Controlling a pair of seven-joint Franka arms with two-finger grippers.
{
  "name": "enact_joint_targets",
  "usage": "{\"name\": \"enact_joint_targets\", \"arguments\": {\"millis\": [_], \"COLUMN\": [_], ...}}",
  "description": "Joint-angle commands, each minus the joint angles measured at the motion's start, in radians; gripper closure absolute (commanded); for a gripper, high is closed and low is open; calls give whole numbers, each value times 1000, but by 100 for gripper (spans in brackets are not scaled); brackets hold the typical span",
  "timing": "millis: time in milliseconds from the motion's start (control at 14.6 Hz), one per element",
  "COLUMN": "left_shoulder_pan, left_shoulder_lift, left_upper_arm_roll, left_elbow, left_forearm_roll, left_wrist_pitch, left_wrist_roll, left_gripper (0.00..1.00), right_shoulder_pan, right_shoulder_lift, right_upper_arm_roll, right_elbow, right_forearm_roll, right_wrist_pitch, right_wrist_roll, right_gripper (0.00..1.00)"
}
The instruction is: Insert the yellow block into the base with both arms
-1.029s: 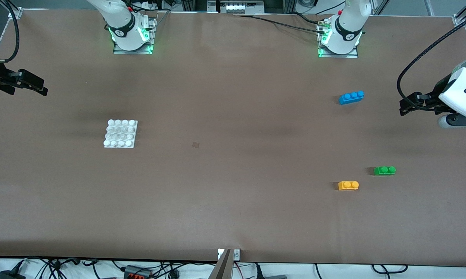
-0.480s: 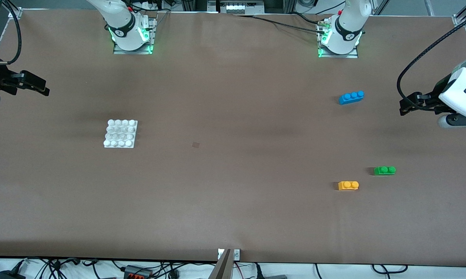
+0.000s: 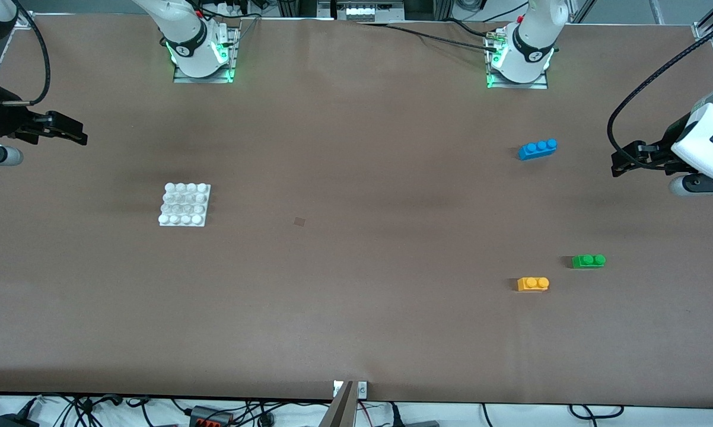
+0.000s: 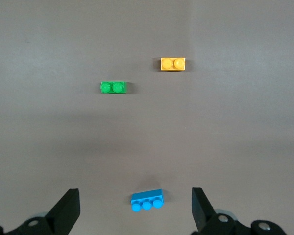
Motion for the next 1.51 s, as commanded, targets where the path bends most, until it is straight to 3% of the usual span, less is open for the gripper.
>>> {"name": "enact_joint_targets", "arguments": {"millis": [0,206,411,617,891,1097,1440], "left_shoulder_pan": [6,6,6,6,8,6,8], "left_shoulder_lift": [-3,-3,-3,-3,-3,-3,-3], "left_upper_arm_roll": [-8,-8,-8,-8,-8,-8,-8], "left_elbow": [14,14,14,14,14,14,14], "left_forearm_roll": [11,11,11,11,11,11,11], "left_wrist_pitch": [-19,-17,-19,-19,-19,-19,-19], "left_wrist_roll": [-1,-1,-1,-1,-1,-1,-1], "left_gripper": [0,0,0,0,0,0,0], "right_shoulder_pan": [24,42,61,65,85,63,7], "right_shoulder_lift": [4,12,83,166,177,183,209], "right_upper_arm_roll": [-1,-1,-3,-3,-1,-6,-6], "right_elbow": [17,23,77,54,-68,-251,-529], "right_forearm_roll": [-12,2,-6,2,5,7,8], "right_wrist_pitch": [-47,-113,-119,-83,115,412,773], "right_wrist_roll": [-6,1,-5,-5,-5,-3,-3], "right_gripper": [0,0,0,0,0,0,0]}}
